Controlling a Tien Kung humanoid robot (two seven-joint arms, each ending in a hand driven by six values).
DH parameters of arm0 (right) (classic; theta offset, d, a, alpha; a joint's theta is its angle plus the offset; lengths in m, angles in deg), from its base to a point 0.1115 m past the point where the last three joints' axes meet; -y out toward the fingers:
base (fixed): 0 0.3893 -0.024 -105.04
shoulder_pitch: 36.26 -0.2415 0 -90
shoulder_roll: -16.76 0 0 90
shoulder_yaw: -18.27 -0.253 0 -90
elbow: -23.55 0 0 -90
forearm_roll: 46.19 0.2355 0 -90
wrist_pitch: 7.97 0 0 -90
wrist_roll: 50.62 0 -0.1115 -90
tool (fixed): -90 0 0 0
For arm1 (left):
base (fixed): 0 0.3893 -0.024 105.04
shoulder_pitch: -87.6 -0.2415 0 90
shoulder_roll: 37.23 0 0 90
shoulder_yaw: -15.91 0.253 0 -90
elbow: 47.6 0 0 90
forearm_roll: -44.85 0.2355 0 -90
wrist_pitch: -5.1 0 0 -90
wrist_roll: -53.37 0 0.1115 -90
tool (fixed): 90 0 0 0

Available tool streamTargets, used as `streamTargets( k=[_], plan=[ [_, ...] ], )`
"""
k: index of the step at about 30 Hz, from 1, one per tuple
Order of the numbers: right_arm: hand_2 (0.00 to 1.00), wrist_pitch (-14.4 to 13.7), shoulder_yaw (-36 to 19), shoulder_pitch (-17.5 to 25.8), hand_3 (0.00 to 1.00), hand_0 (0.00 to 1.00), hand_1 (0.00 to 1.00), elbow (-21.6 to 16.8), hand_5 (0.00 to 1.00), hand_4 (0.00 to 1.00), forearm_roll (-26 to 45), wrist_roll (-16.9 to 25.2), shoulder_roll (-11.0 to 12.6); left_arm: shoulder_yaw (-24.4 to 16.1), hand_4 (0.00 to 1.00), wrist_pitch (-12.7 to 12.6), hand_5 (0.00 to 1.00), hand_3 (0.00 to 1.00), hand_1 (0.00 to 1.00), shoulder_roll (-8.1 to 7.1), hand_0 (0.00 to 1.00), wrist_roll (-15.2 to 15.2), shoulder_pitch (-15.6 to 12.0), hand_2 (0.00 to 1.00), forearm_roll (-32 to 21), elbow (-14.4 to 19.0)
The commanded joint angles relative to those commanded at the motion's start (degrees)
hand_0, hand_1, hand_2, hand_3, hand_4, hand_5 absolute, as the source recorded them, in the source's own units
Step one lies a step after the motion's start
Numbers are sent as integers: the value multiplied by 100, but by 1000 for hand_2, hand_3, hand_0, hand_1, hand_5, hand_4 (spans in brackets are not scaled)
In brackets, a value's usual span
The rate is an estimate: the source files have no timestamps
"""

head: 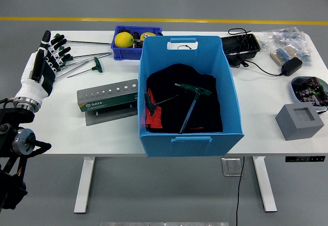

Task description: Lift tool from toolbox,place it in box,lift tool from toolbox,place it in box

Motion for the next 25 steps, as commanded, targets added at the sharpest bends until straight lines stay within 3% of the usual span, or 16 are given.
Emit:
streamTargets(
  k=[9,25],
  plan=[
    [733,-6,-13,11,578,688,671,0,688,779,7,6,-4,-5,966,49,885,773,796,99,818,-29,0,865,53,-1],
    [733,-12,1,64,578,687,671,0,689,779,41,-7,-25,142,965,47,884,774,795,57,818,-27,-44,863,48,-13]
  ],
)
